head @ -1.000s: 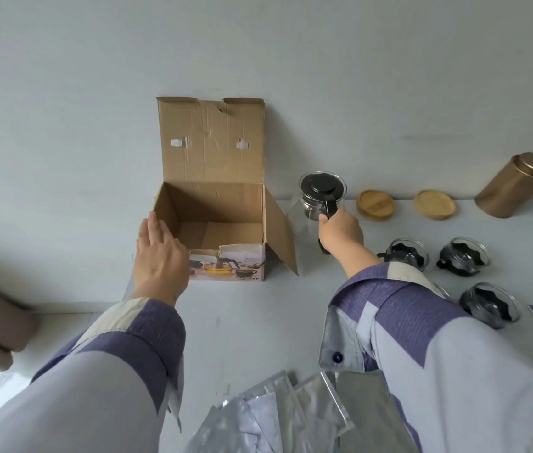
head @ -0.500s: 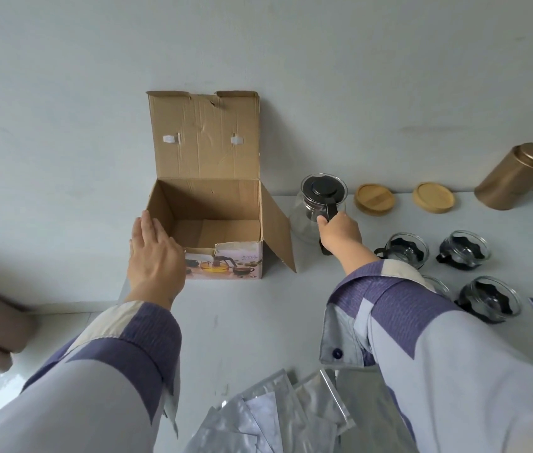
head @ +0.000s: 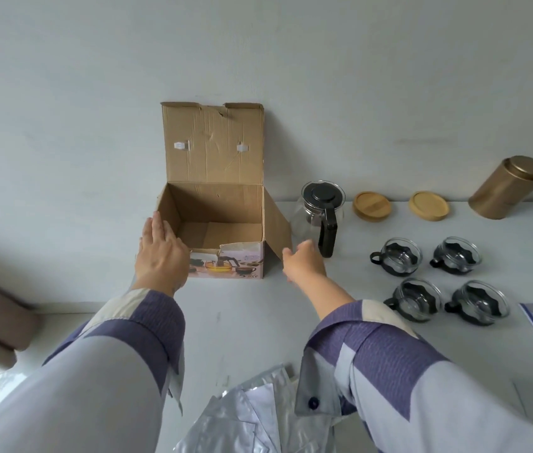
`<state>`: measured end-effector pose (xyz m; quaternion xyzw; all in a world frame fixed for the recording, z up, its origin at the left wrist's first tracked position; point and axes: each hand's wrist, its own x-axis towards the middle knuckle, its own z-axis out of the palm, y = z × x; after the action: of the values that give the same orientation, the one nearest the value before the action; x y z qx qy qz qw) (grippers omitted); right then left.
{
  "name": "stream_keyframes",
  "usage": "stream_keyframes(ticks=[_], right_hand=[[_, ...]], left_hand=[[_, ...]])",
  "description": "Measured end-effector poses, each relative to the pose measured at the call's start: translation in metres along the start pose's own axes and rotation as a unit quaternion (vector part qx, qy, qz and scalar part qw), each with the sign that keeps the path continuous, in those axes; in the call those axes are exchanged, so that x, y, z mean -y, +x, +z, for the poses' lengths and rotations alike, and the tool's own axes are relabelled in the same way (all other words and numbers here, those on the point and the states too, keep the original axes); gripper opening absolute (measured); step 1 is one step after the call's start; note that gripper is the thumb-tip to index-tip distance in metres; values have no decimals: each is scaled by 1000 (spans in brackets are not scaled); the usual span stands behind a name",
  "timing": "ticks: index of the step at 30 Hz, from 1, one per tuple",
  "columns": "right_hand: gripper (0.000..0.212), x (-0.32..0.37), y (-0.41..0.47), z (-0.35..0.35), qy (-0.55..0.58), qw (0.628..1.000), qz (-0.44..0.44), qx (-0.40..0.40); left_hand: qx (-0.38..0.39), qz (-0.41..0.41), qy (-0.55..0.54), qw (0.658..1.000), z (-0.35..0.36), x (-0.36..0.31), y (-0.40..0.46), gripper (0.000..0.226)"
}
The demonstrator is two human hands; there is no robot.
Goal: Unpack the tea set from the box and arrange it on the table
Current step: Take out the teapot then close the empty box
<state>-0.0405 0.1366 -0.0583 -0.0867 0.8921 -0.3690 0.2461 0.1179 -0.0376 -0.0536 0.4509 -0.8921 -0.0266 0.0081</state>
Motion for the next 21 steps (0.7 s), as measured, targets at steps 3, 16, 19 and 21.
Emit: stream_keyframes(ticks=[3, 16, 19, 21], right_hand=[[38, -1, 4, 16, 118, 985, 114, 44], [28, 27, 0, 51, 299, 939, 170, 19], [32, 38, -5, 59, 356, 916, 160, -95], [41, 50, -16, 53, 387, 892, 124, -197]], left_hand=[[2, -12, 6, 1000, 7, 7, 9, 59], [38, -25, 9, 999, -16, 31, -5, 57], [41, -9, -2, 999, -19, 39, -7, 58], [41, -1, -8, 999, -18, 42, -5, 58]])
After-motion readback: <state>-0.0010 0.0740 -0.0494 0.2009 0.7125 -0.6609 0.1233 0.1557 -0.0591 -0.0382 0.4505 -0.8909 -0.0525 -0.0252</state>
